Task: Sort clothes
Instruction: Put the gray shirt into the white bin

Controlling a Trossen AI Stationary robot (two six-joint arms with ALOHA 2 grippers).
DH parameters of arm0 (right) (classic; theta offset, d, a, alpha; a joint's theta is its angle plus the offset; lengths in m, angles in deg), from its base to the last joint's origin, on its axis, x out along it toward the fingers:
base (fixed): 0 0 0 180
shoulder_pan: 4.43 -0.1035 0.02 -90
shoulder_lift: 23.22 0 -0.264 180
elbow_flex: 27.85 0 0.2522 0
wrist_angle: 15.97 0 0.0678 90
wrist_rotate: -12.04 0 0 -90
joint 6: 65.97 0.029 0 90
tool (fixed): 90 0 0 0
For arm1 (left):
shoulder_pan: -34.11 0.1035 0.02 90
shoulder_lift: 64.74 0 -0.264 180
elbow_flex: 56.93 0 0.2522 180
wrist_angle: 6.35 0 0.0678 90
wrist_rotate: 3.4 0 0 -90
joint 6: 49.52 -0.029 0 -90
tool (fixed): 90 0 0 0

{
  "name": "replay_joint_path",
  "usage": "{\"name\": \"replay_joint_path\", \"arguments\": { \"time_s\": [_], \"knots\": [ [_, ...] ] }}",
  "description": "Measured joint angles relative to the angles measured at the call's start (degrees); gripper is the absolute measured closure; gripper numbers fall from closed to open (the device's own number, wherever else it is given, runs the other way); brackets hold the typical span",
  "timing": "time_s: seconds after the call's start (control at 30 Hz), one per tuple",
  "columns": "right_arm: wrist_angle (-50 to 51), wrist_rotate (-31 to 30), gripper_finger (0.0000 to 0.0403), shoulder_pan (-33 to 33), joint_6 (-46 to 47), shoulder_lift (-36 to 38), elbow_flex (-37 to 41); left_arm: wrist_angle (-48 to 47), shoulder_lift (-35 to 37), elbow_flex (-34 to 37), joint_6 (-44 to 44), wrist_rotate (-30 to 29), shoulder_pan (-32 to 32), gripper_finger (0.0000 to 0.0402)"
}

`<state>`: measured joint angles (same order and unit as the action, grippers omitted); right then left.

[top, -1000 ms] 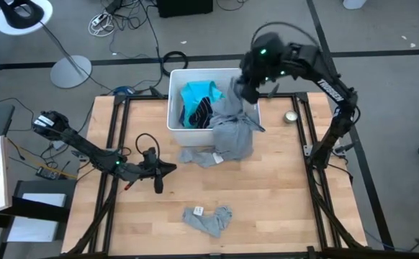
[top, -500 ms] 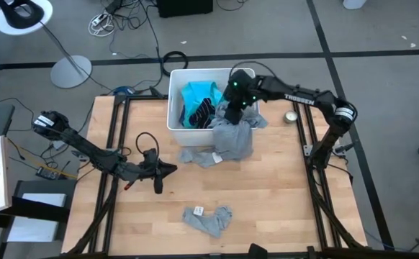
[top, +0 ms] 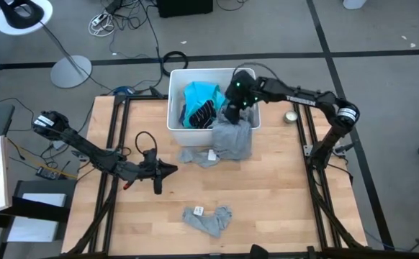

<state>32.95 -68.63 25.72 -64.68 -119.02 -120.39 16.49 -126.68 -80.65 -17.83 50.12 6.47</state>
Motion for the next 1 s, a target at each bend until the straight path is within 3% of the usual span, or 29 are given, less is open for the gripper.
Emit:
{"name": "replay_joint_path", "arguments": {
  "time_s": [0.3,0.57,0.8,1.0],
  "knots": [
    [8.54,-0.8,0.0143,-1.25,-4.05,8.55,-14.6,1.38,-0.02,0.0,-1.13,0.67,0.0,0.036],
    [23.18,-10.47,0.0171,-12.19,-2.11,21.78,-14.59,1.31,-0.02,0.0,-5.28,0.34,-0.13,0.036],
    [26.33,-24.36,0.0173,-30.08,14.82,32.07,-0.43,1.23,-0.02,0.0,-5.88,0.26,-0.13,0.036],
    [18.28,-36.02,0.0173,-42.65,30.23,36.97,19.49,1.18,-0.02,0.0,-5.95,0.21,-0.13,0.036]
  ]
}}
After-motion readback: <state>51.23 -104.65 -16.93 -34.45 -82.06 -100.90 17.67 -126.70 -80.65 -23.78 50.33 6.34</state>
